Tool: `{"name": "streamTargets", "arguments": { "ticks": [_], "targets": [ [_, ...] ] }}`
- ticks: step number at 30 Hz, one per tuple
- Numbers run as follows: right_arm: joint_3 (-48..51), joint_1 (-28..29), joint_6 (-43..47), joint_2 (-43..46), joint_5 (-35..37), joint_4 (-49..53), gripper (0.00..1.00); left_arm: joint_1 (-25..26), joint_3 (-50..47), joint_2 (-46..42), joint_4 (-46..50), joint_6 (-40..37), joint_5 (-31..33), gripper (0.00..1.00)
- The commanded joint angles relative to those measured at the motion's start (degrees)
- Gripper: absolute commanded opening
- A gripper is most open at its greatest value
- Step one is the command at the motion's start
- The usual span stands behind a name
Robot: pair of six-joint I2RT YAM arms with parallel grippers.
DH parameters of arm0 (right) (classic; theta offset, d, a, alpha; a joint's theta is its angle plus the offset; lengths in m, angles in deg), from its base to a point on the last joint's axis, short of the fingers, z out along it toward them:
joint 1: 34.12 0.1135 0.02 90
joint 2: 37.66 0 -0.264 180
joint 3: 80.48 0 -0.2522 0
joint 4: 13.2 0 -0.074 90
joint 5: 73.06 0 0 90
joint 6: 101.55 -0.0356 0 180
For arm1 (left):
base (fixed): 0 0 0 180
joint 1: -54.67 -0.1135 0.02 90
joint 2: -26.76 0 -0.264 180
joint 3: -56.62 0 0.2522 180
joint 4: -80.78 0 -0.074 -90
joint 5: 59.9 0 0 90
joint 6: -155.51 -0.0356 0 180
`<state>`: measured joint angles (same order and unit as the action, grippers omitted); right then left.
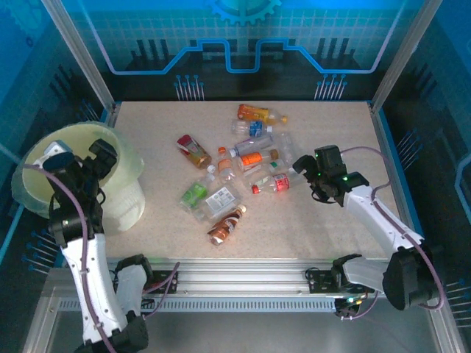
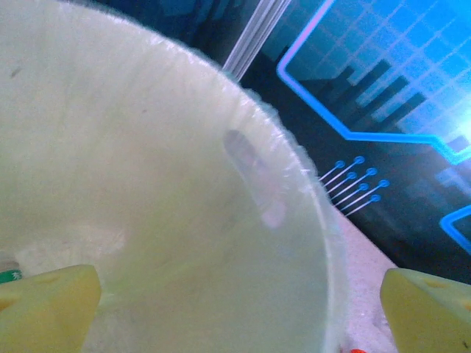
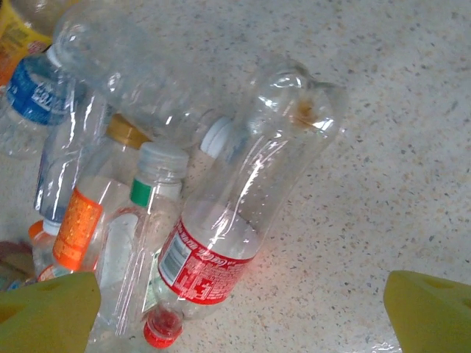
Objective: Put the plastic bottles in the bin
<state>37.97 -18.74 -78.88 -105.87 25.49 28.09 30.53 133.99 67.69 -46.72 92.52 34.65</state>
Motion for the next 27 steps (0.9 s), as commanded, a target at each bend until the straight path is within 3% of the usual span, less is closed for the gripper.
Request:
{"name": "streamTargets", "arguments": {
  "ticks": [1,8,13,19,27],
  "targets": [
    [0.83,-0.99,-7.52,-1.57,1.32,-1.63,1.0,-0.01,2.17,-2.89,0.34,0.07,-6.56,0.99],
    [0.28,-2.71,-14.23,-7.24,1.82,-3.47,1.0,0.05,-1.11,-3.61,-10.04,1.45,-32.58,0.99],
    [-2.28,-4.66,-14.15,-13.6,1.33,-4.48,0.98,0.13,-4.12,-4.46,-16.9,4.28,-42.67,0.99],
    [-4.59,-6.42,-14.22,-21.04,-1.46,-7.91,0.94,1.78,-6.65,-7.06,-25.12,12.59,-47.16,0.99],
    [-5.55,-6.41,-14.31,-25.9,-3.25,-9.96,0.9,4.6,-6.55,-7.94,-24.2,13.26,-47.5,0.99]
  ]
}}
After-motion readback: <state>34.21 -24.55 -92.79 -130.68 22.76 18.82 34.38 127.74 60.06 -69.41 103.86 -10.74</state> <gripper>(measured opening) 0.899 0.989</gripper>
